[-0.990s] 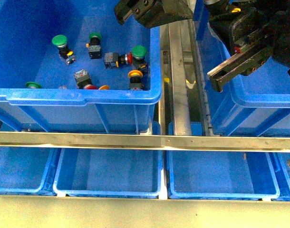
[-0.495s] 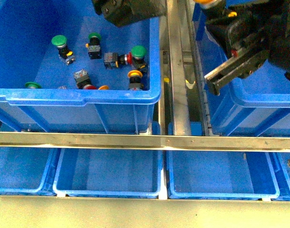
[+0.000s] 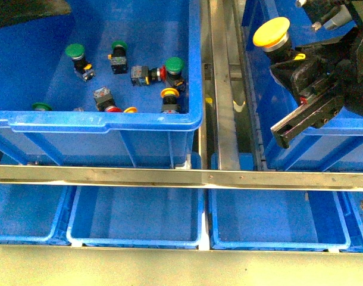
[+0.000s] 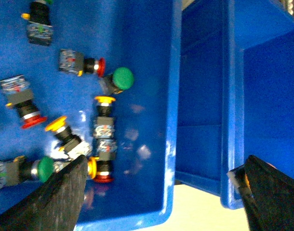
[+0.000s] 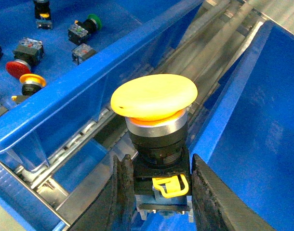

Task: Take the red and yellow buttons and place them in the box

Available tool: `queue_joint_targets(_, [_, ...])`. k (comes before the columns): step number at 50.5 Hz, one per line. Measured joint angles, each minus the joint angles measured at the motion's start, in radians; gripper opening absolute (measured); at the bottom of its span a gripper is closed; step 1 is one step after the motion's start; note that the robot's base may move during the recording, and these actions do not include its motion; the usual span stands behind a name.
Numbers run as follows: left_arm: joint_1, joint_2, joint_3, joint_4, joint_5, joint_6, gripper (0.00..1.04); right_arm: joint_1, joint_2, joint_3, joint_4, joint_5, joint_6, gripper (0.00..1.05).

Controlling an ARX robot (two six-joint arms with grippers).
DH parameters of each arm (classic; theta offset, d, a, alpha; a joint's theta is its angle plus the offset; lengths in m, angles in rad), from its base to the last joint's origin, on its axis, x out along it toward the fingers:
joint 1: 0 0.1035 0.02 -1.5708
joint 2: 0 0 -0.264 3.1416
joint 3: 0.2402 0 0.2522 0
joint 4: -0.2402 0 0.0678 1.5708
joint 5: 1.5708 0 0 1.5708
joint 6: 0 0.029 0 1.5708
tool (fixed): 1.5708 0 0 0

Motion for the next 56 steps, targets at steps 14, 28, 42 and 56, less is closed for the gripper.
queue_joint_targets(14, [0.176,-0.29,-0.214,-0.04,0.136,0.104,0.97,-0.075,-0.059,0.006,-0.069,-0.008,-0.026,0.25])
queue_joint_targets(28, [0.495,-0.551,-0.391,-0.11,0.381,0.307,0.97,-0.143,-0.106,0.047,-0.153,-0.015,-0.036,0.25])
queue_joint_targets(42, [0.573,-0.65,-0.752,0.565,0.056,0.515,0.64,-0.157,-0.122,0.055,-0.209,0.045,0.004,0.25])
queue_joint_targets(56, [0.486,-0.819,-0.886,0.563,-0.048,0.546,0.21,-0.143,-0.122,0.064,-0.243,0.148,0.093,0.25])
